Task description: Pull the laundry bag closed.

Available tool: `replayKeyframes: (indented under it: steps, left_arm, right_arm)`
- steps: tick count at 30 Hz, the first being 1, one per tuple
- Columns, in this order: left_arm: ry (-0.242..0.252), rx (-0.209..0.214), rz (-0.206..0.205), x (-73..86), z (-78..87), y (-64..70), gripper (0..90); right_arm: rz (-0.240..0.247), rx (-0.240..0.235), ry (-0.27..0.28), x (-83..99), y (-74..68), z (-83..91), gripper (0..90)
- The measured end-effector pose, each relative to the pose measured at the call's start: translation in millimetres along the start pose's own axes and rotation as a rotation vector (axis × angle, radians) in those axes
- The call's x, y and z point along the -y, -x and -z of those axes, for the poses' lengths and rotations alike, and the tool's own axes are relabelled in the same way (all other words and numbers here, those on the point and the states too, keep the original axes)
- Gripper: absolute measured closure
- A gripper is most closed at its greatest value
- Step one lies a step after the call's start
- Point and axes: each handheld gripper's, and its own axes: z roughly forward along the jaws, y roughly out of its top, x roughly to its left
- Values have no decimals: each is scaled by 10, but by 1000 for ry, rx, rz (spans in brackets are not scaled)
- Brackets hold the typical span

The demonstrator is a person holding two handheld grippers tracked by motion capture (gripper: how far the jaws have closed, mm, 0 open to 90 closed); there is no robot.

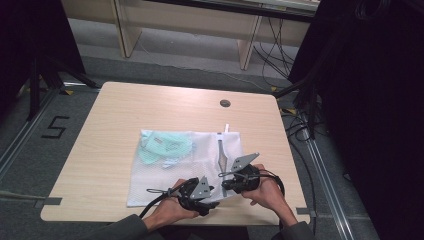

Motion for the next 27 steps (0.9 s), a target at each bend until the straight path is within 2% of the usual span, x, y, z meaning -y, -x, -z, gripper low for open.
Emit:
replayKeyframes:
  steps: [1,4,5,7,8,11,12,13,14,15,18,20,21,22,24,27]
  left_arm:
    - [8,0,10,-11,-10,13,479]
    - [2,5,-3,-23,-32,24,523]
    - [-4,-1,-7,-21,-45,33,526]
    - [-13,-2,-25,-13,-62,44,577]
    - [-5,1,-22,-12,-71,59,590]
    - [-23,-3,-68,-22,-71,63,681]
    - [-12,3,-58,-17,-77,74,715]
    - [-18,8,-67,-14,-74,75,757]
    - [-15,16,-87,-14,-77,71,799]
    - [-18,20,-90,-16,-75,69,832]
    - [-24,17,-133,-14,-61,56,882]
    - [-18,24,-118,-12,-64,59,887]
    - [-28,32,-132,-17,-56,50,888]
    - [-31,41,-129,-18,-49,54,888]
    - [-26,49,-97,-21,-42,76,889]
    - [-29,55,-93,-27,-28,84,890]
  right_arm:
    - [-6,-4,-1,1,-3,-1,867]
    - [-7,-10,5,2,0,-13,867]
    - [-28,-3,-1,6,-15,-6,867]
    - [-29,-4,-7,6,-12,7,867]
    - [-34,-2,-6,3,-13,8,867]
    - [-30,-2,-1,10,-19,-9,867]
    - [-35,-10,-2,11,-21,-12,867]
    - [-35,-12,-4,10,-21,-11,867]
    - [-8,-12,4,7,-5,-19,867]
    - [-11,-15,3,8,-5,-18,867]
    - [-7,-15,0,5,-10,-15,867]
    - [-23,-9,-3,7,-25,-19,867]
    - [-22,-7,-1,11,-26,-22,867]
    - [-19,-8,-2,13,-23,-21,867]
    - [-14,-8,-6,13,-18,-25,867]
    - [-14,-14,-22,26,-10,-38,867]
